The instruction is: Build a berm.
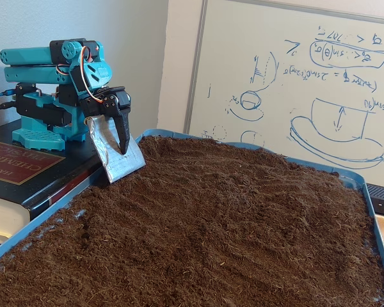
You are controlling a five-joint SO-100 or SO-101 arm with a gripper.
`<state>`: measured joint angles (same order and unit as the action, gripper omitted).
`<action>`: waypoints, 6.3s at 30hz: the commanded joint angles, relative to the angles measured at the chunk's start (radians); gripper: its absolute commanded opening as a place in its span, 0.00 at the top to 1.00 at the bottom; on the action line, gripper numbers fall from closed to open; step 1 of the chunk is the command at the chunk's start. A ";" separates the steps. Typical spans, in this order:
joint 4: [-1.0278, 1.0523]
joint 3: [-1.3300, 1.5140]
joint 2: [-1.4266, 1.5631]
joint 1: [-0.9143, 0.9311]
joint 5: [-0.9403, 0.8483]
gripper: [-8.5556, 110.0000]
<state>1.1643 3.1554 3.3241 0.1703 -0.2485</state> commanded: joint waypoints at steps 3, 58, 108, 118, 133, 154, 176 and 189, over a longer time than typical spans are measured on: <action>-0.002 -0.011 0.032 -0.005 0.009 0.92; 0.514 -1.531 -1.651 -0.793 0.520 0.93; -0.446 -0.529 -1.252 -0.891 0.738 0.93; -0.446 -0.709 -1.468 -0.979 0.893 0.93; -0.446 -1.019 -1.815 -0.986 0.979 0.93; -0.433 -1.493 -2.092 -0.842 0.871 0.93; -0.443 -1.509 -1.947 -0.715 0.848 0.93; -0.445 -1.509 -1.887 -0.657 0.841 0.93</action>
<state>0.7823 1.7902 1.2609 -0.5492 0.5967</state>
